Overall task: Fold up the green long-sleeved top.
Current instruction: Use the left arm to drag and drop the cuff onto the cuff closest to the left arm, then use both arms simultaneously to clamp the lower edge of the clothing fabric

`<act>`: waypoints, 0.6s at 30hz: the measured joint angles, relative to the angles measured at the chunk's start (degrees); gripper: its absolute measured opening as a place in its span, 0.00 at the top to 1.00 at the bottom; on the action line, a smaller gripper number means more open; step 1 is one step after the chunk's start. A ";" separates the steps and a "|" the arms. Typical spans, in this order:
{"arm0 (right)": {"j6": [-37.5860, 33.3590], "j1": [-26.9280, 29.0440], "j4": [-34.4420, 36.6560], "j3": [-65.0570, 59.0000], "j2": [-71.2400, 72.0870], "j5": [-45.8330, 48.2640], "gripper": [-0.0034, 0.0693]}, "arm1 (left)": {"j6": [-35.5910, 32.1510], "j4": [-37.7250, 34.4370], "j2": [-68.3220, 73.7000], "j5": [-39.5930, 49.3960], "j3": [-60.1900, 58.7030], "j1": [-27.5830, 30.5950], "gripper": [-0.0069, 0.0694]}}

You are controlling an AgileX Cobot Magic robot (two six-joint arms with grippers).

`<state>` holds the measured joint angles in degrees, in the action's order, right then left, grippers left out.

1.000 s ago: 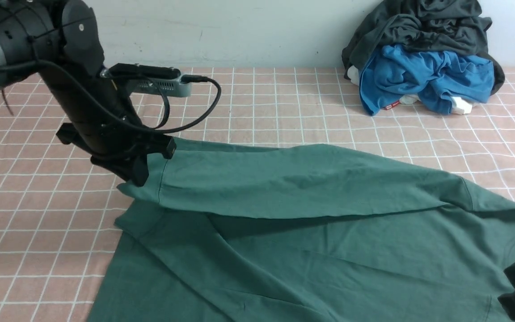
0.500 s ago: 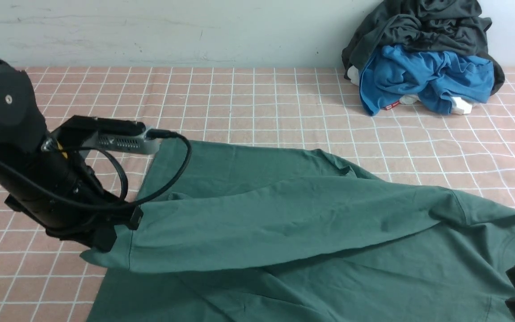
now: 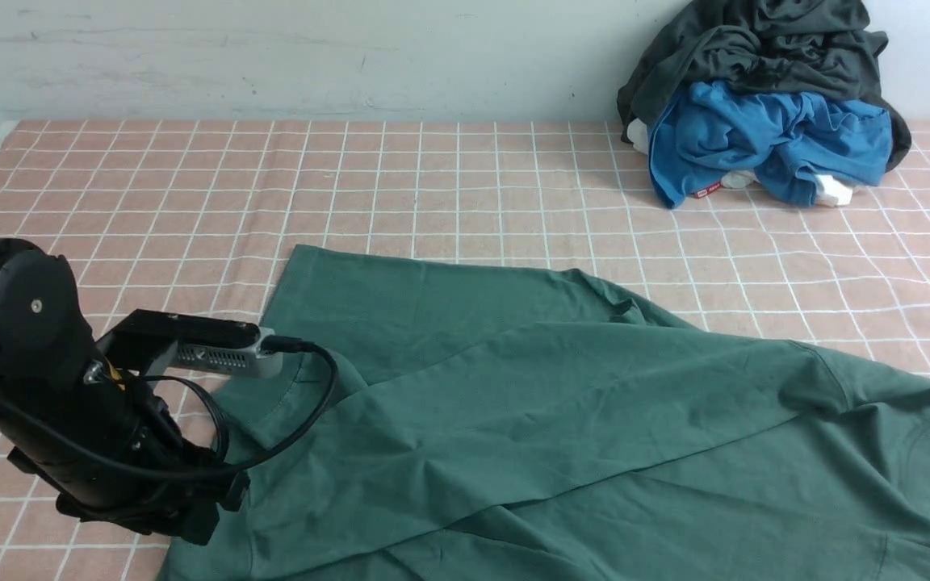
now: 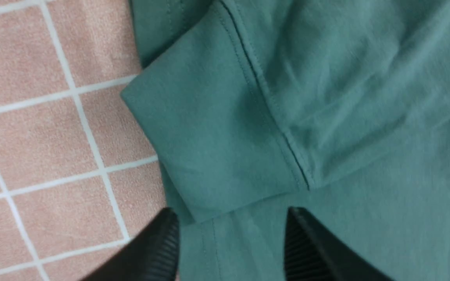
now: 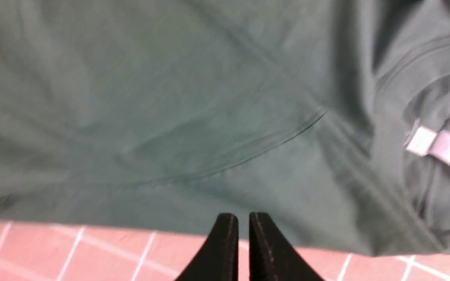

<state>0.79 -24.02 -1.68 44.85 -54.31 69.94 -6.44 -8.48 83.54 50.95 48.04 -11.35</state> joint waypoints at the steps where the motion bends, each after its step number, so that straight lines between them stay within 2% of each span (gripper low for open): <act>1: -1.78 0.00 1.68 0.54 0.00 0.67 0.89 | -1.01 -0.20 -0.40 0.41 0.00 -0.22 0.39; 4: -5.87 0.00 7.13 2.31 0.00 1.03 0.89 | -3.54 -1.14 -1.87 1.32 0.00 -1.73 0.33; 5: -9.83 0.00 11.52 3.41 0.00 1.09 0.88 | -5.55 -1.90 -3.31 2.25 0.00 -4.81 0.31; 7: -13.36 0.00 16.82 3.93 0.06 1.09 0.88 | -7.98 -1.96 -4.68 3.63 0.00 -9.94 0.31; 11: -16.86 0.00 23.55 3.96 0.63 1.15 0.88 | -10.87 1.53 -5.70 9.36 -0.06 -21.04 0.30; 14: -18.07 0.00 24.93 3.96 2.04 1.29 0.88 | -11.05 7.15 -5.81 13.53 -1.25 -26.85 0.30; 18: -18.34 0.00 25.30 3.96 4.33 1.46 0.88 | -11.73 9.98 -5.88 13.65 -6.07 -29.81 0.30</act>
<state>-17.55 -24.02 23.62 48.81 -49.98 71.40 -18.16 1.50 77.67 64.60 41.97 -41.16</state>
